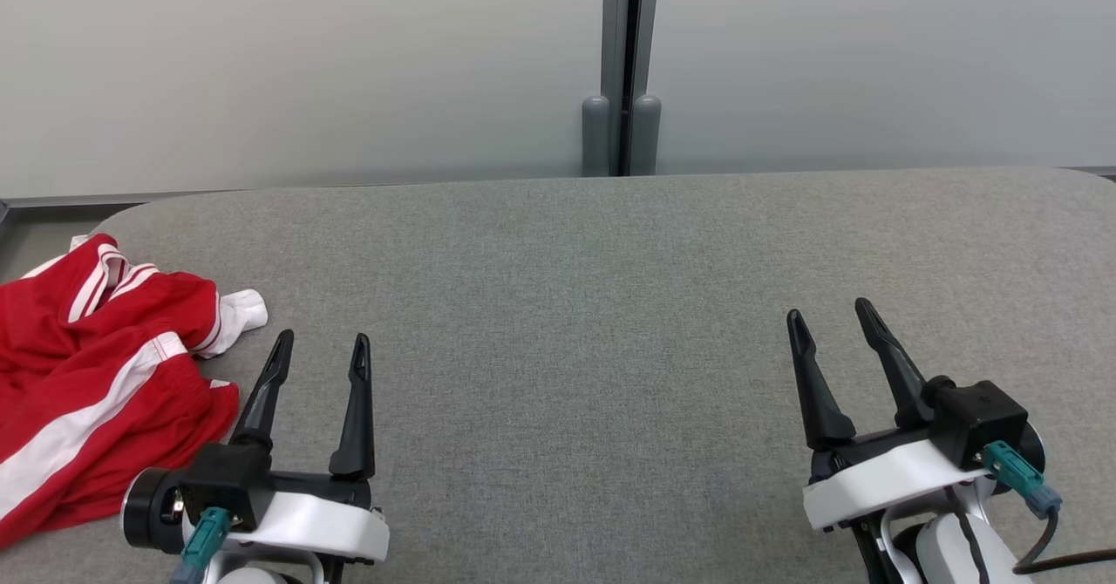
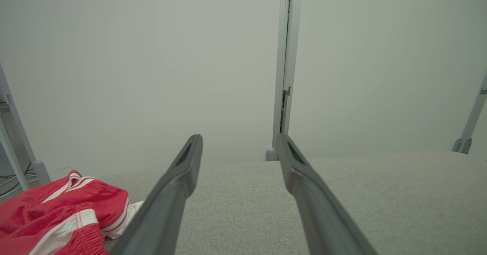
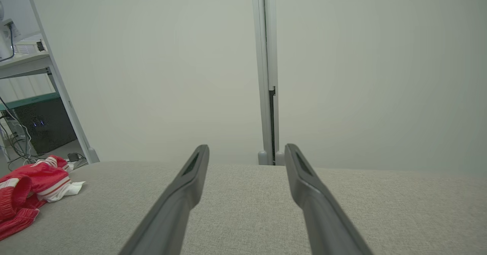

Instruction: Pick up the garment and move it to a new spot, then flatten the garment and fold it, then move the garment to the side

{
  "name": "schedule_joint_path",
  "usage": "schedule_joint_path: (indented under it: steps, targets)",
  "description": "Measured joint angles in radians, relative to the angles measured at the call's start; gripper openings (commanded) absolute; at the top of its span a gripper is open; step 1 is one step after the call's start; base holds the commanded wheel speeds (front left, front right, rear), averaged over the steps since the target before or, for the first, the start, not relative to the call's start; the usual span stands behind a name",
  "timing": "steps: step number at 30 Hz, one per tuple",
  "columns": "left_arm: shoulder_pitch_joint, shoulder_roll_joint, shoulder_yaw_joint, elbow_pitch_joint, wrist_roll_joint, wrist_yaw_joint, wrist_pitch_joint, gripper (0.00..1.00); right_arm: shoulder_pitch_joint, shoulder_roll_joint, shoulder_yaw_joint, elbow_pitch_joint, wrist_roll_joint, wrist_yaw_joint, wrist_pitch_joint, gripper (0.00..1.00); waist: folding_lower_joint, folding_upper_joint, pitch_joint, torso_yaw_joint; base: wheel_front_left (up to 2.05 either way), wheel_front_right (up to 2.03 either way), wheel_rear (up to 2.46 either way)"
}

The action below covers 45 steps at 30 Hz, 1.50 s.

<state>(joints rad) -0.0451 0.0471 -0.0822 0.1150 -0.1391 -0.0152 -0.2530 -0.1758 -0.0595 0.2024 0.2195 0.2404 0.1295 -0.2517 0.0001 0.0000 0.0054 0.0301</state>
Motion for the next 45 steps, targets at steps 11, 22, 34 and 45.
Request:
schedule_joint_path:
  steps: [11, 22, 34, 45]
  targets:
    - [0.000, 0.001, -0.007, 0.004, 0.031, 0.004, -0.009, 1.00, -0.010, 0.002, 0.004, 0.015, -0.030, 0.000, -0.010, 1.00, -0.0001, 0.0000, 0.003, 0.000, 0.00, 0.00, 0.00]
    - [0.000, 0.001, -0.012, 0.011, 0.022, 0.009, -0.010, 1.00, -0.010, 0.003, 0.002, 0.022, -0.030, 0.000, -0.010, 1.00, -0.0001, 0.0000, 0.002, -0.001, 0.00, 0.00, 0.00]
    - [-0.002, 0.001, -0.010, 0.024, 0.012, 0.011, -0.010, 1.00, -0.011, 0.005, -0.003, 0.024, -0.030, 0.000, -0.010, 1.00, 0.0000, 0.0000, 0.010, 0.002, 0.00, 0.00, 0.00]
    - [-0.005, 0.001, 0.003, 0.041, -0.018, 0.016, -0.010, 1.00, -0.010, 0.008, -0.014, 0.029, -0.022, 0.000, -0.010, 1.00, 0.0000, 0.0000, 0.012, 0.031, 0.00, 0.00, 0.00]
